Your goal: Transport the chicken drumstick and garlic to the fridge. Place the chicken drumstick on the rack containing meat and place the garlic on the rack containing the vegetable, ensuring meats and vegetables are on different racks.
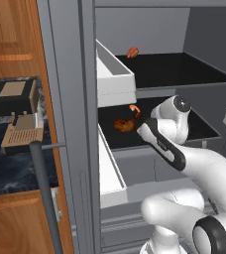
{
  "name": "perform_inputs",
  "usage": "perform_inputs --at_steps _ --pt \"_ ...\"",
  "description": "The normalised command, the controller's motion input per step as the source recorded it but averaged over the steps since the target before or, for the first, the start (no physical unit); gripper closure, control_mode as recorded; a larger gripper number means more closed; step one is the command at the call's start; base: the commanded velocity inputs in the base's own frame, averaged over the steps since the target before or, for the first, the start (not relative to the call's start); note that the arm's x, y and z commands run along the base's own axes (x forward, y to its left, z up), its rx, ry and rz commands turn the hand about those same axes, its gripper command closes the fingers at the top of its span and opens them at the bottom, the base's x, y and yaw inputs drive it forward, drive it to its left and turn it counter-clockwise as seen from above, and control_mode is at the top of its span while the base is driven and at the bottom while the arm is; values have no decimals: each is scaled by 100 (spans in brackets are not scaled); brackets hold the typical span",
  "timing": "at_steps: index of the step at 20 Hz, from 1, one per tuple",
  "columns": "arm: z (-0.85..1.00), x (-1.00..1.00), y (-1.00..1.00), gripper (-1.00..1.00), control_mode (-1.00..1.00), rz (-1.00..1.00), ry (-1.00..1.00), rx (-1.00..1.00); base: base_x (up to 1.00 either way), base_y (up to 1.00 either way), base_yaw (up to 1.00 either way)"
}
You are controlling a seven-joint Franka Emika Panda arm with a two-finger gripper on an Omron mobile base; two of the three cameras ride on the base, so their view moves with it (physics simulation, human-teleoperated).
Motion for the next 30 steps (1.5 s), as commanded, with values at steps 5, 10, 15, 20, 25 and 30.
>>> perform_inputs --at_steps 5,10,15,20,25,30 --pt "74 -92 0 -100 -100 -9 -21 0 0 0 0" --pt "97 -89 3 -100 -100 -17 -4 0 0 0 0" --pt "100 -100 0 -100 -100 -21 4 0 0 0 0" --pt "95 -91 -8 -100 -100 0 16 5 0 0 0" --pt "27 -71 -3 -100 -100 -5 5 24 0 0 0" --pt "0 -54 1 -100 -100 -23 -4 28 0 0 0"
